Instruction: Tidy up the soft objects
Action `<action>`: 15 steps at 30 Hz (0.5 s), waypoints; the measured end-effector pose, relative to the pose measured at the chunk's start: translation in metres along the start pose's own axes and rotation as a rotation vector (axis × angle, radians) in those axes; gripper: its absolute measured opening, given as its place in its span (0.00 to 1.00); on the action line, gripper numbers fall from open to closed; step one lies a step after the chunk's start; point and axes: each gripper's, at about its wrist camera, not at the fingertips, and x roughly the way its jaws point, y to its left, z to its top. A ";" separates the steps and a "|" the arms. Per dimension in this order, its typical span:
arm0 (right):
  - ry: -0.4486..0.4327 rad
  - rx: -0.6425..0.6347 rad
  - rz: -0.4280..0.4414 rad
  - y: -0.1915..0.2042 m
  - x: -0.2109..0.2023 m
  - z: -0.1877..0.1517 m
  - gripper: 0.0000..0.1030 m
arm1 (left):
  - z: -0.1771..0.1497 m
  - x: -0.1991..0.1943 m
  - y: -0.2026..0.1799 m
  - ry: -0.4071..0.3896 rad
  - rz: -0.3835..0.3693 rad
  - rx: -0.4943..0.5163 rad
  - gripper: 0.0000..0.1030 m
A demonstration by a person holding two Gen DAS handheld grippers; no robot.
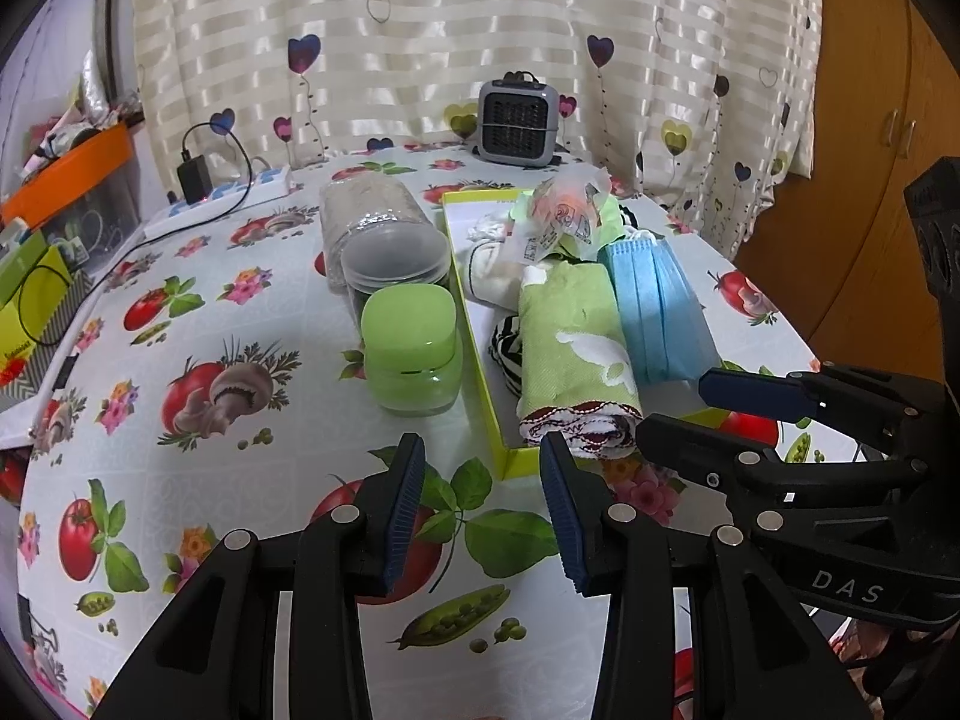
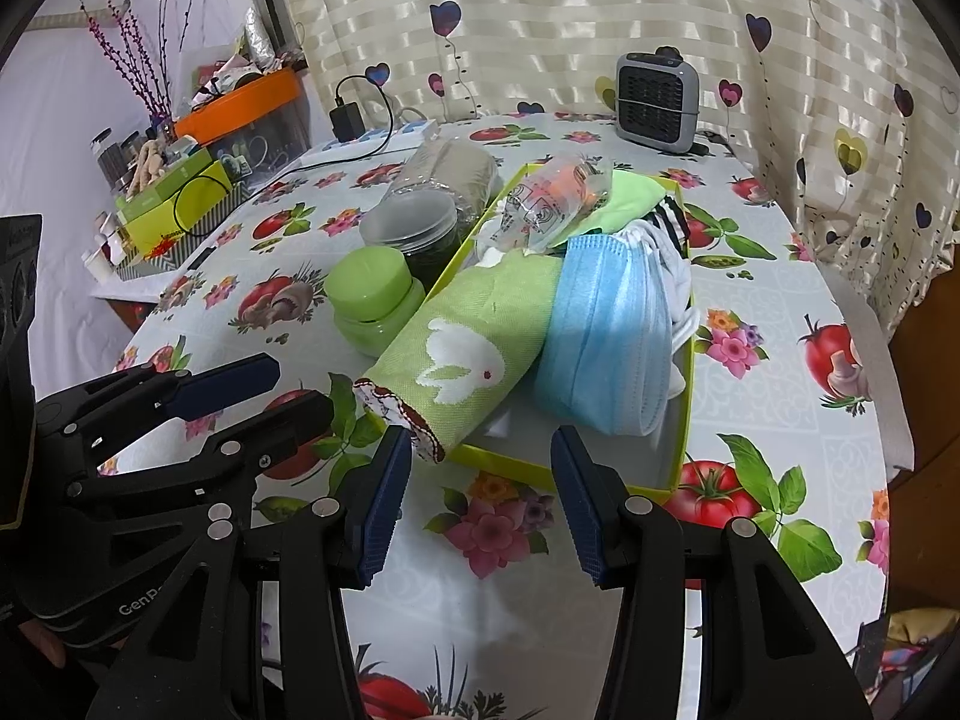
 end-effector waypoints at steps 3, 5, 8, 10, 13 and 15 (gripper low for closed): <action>0.000 0.000 0.001 0.000 0.000 0.000 0.48 | 0.000 0.000 0.000 -0.001 0.000 0.000 0.38; 0.000 0.000 0.000 0.000 0.000 0.000 0.48 | 0.000 0.000 0.000 -0.001 0.000 0.000 0.38; 0.000 0.000 0.000 0.001 0.000 0.000 0.48 | 0.000 0.000 0.000 -0.001 0.000 0.000 0.38; 0.000 -0.001 0.000 0.001 0.001 0.000 0.48 | 0.000 0.000 0.000 0.000 0.001 0.000 0.38; 0.001 0.000 -0.001 0.001 0.000 0.001 0.48 | 0.000 0.000 0.000 0.000 0.000 0.001 0.38; 0.000 0.000 -0.001 0.001 0.000 0.000 0.48 | 0.000 0.000 0.000 0.001 0.000 0.000 0.38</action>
